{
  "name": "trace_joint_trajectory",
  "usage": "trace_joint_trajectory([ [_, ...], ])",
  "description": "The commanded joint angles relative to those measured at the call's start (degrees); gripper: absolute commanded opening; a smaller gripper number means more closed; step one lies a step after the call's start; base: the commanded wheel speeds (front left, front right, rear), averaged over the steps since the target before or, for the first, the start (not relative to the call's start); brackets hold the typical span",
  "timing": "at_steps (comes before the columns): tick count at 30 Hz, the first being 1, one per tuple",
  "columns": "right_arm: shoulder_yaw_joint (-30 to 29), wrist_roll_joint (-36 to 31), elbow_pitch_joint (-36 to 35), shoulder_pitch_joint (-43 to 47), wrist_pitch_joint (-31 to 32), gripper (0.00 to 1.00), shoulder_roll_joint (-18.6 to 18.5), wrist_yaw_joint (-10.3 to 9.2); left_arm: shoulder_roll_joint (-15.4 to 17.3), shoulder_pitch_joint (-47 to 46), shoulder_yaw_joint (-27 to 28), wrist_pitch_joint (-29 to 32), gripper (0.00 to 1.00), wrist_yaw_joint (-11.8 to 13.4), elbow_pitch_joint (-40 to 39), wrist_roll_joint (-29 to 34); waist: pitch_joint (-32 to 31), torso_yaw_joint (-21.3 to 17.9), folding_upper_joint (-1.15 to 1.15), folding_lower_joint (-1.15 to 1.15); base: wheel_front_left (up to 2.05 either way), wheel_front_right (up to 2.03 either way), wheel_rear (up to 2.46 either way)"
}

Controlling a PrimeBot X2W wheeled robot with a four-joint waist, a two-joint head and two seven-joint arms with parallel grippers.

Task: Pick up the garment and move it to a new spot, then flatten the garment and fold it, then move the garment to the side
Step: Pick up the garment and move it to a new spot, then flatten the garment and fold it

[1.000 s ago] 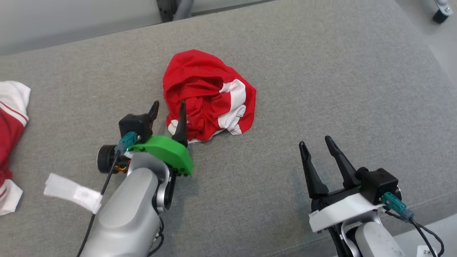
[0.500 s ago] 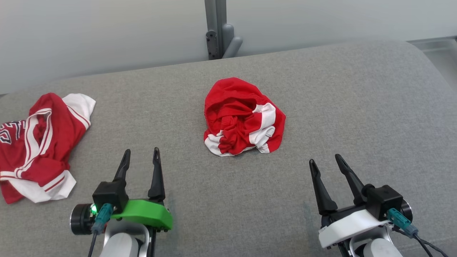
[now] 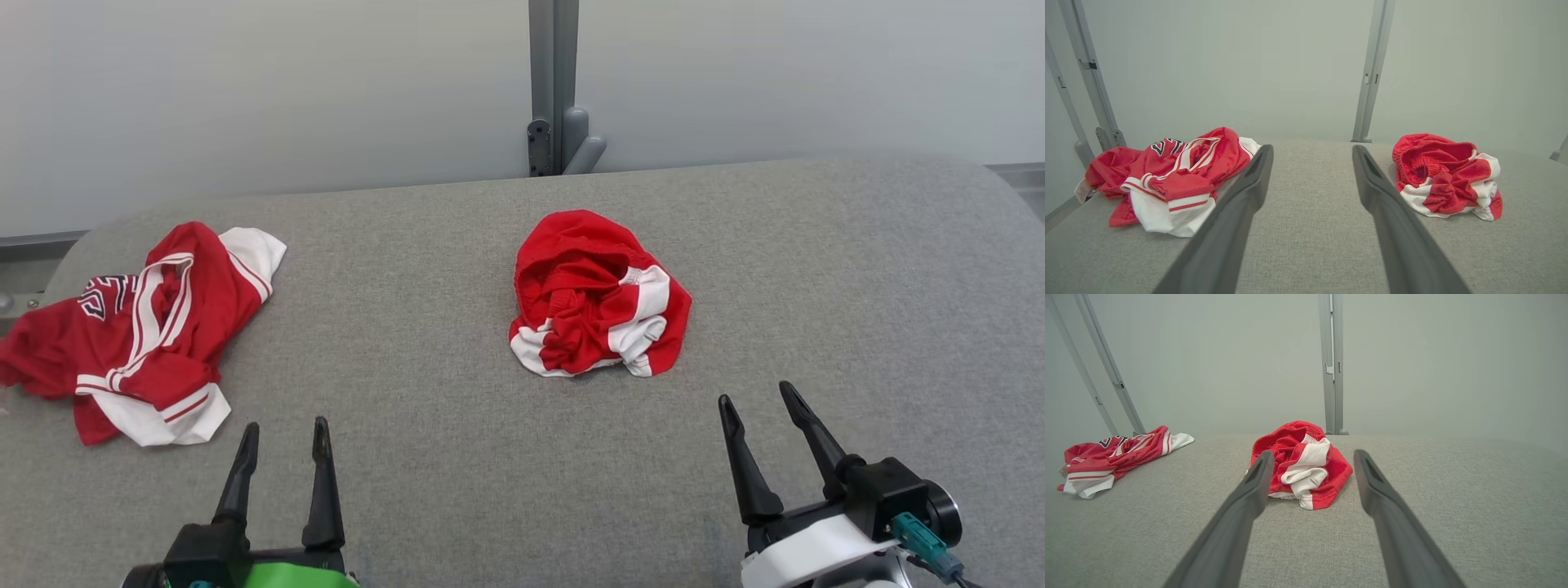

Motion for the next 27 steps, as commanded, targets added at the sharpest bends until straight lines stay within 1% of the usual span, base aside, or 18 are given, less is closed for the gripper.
trace_joint_trajectory([
  [1,-0.1,0.0,-0.2,1.0,0.0,1.0,-0.1,0.0,-0.1,1.2,-0.2,-0.1,1.0,-0.3,-0.1,-0.7,-0.3,0.4,0.0,0.0,0.0,0.0,0.0],
  [3,-0.5,0.2,0.1,1.6,0.0,1.0,-0.1,0.0,0.0,1.8,-0.3,-0.1,1.0,-0.1,0.5,-2.0,-0.3,0.9,0.0,0.0,0.0,0.0,0.0],
  [8,-0.8,0.2,0.5,2.3,0.0,1.0,-0.1,0.0,0.0,2.1,-1.2,-0.1,1.0,0.0,1.1,-0.3,-0.5,1.7,0.0,0.0,0.0,0.0,0.0],
  [14,-1.0,0.7,0.6,2.3,0.0,1.0,-0.1,0.0,0.0,2.3,-2.1,-0.1,1.0,-0.8,0.7,1.2,-0.7,2.3,0.0,0.0,0.0,0.0,0.0],
  [23,-1.4,1.2,0.7,2.2,0.0,1.0,-0.1,0.0,0.0,2.0,-2.6,-0.1,1.0,-1.1,1.0,1.5,-1.0,2.8,0.0,0.0,0.0,0.0,0.0],
  [27,-1.4,1.5,0.8,2.0,0.0,1.0,-0.1,0.0,0.0,1.8,-2.8,-0.1,1.0,-0.7,0.7,1.3,-0.9,2.8,0.0,0.0,0.0,0.0,0.0],
])
